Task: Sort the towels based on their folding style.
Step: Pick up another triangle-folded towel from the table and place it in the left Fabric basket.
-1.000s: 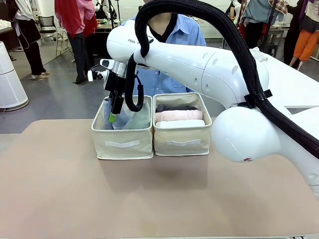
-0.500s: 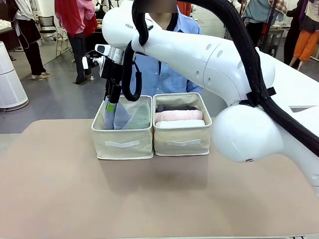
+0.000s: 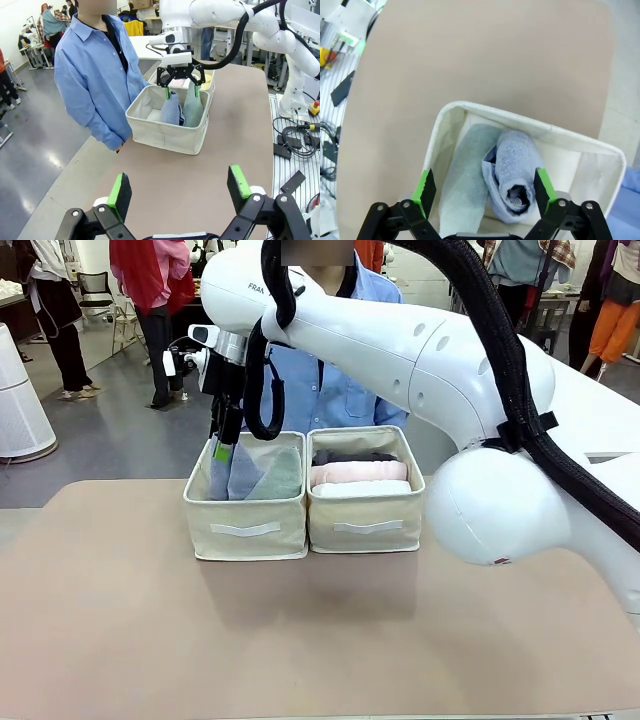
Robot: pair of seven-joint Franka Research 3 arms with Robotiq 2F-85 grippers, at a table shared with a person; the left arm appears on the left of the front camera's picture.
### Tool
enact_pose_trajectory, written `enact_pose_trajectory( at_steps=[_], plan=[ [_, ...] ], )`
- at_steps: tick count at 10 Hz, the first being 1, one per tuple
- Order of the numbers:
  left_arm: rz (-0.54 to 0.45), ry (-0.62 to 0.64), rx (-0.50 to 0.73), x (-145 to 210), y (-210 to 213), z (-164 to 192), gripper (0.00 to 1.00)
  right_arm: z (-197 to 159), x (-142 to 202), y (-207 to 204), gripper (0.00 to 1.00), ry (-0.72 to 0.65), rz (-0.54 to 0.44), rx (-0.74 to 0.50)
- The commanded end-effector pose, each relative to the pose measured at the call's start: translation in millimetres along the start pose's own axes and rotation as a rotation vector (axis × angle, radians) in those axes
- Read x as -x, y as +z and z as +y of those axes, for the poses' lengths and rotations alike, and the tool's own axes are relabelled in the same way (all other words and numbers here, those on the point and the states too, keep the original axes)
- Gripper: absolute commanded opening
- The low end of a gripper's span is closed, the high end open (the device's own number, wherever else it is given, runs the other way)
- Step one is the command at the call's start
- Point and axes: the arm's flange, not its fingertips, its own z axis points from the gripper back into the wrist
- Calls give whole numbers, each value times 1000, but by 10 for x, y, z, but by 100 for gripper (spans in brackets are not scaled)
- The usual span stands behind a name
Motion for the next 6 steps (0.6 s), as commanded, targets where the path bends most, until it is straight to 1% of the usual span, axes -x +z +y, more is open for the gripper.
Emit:
enact_pose_trajectory(
  at_steps=[1, 4, 5, 6],
  plan=[
    [-23, -15, -13, 3, 2, -11, 100, 95, -107, 242, 100, -63, 99, 10],
    [-23, -15, -13, 3, 2, -11, 100, 578, 50, 475, 100, -189, 194, -9],
    [-23, -15, -13, 3, 2, -11, 100, 749, 139, 518, 100, -262, 243, -55],
    [-23, -15, -13, 3, 2, -11, 100, 902, 213, 551, 100, -325, 314, -79]
  ],
)
